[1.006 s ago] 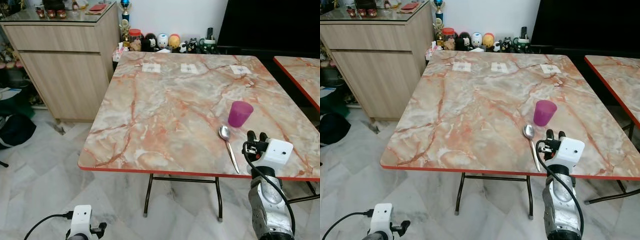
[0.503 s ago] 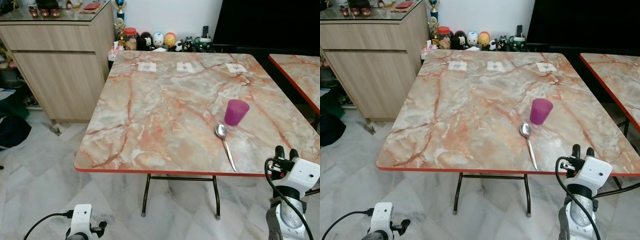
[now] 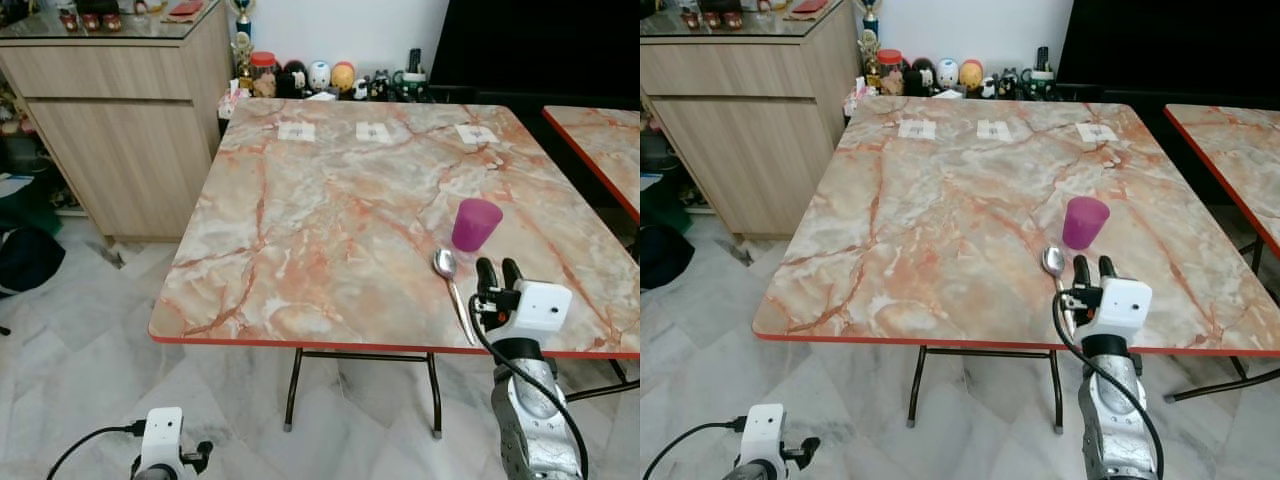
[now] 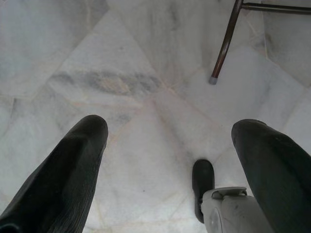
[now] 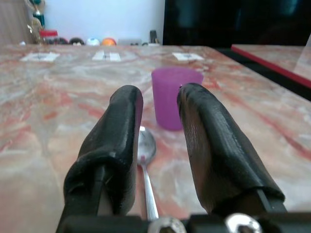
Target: Setting the table
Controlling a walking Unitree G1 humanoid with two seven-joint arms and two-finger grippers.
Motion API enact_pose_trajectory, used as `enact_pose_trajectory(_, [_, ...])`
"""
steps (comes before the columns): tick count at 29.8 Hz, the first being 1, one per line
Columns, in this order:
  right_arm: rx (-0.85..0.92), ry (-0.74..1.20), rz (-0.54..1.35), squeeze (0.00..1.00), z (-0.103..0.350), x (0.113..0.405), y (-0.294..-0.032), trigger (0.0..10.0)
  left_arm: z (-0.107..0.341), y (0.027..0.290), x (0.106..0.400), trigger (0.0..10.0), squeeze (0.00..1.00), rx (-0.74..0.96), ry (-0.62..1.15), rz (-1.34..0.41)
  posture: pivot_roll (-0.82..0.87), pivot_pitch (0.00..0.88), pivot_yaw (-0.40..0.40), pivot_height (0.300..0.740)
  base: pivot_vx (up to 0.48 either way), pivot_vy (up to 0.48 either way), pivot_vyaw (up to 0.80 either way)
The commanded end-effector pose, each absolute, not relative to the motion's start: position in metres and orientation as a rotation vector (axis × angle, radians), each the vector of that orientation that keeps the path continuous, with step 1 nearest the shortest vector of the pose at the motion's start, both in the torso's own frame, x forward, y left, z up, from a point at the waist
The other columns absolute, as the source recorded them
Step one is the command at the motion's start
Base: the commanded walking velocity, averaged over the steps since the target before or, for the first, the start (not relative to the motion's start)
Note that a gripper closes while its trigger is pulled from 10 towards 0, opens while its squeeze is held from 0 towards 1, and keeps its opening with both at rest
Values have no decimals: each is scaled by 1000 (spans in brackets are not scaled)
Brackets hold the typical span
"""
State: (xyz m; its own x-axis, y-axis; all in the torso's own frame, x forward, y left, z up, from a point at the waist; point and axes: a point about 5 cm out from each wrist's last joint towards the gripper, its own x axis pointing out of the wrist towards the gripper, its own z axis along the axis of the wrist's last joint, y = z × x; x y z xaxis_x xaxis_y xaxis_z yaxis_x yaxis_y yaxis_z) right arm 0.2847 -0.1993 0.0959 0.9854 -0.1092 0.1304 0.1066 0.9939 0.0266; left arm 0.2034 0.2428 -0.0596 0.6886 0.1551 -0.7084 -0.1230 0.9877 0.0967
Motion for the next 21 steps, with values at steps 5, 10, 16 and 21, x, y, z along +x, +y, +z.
enact_pose_trajectory(5, [-13,-70,-230,0,77,267,-216,10000,-63,243,198,10000,0,38,829,168,114,1,-56,740,0,0,0])
enact_pose_trajectory(10, [-16,-29,-630,0,62,219,-259,10000,-63,245,198,10000,0,41,828,180,99,0,-58,740,0,0,0])
enact_pose_trajectory(16, [-25,206,-851,0,11,167,-273,10000,-62,244,199,10000,0,41,826,179,100,0,-56,740,0,0,0])
enact_pose_trajectory(21, [69,385,-819,0,-24,162,-270,10000,-62,244,200,10000,0,38,825,182,90,0,-53,740,0,0,0])
